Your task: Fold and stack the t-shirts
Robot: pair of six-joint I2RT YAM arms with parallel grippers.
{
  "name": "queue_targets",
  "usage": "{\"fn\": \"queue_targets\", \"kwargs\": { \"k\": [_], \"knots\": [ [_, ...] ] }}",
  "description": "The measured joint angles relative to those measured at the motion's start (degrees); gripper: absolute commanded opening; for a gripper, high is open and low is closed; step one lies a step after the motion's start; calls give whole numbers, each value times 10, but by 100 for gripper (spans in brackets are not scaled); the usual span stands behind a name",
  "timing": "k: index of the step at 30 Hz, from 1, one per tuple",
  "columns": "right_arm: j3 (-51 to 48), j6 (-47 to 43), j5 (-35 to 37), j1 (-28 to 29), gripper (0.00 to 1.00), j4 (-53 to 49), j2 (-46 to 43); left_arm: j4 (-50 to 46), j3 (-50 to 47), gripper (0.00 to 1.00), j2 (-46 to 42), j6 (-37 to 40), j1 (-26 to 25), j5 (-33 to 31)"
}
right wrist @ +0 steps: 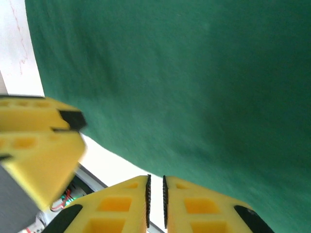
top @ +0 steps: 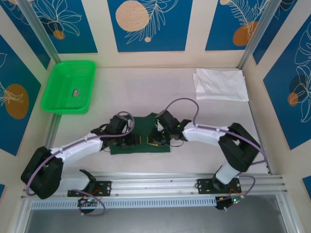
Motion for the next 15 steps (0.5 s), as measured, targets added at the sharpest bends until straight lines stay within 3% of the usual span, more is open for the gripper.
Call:
{"fn": "queue_targets", "kwargs": {
  "k": [6, 15],
  "knots": [
    [27, 14, -24, 17, 14, 17, 82, -16, -3, 35, 46, 13, 0, -14],
    [-65, 3, -52, -15, 20, 28, 26, -36, -61, 37, -14, 28, 32, -46]
  ]
}}
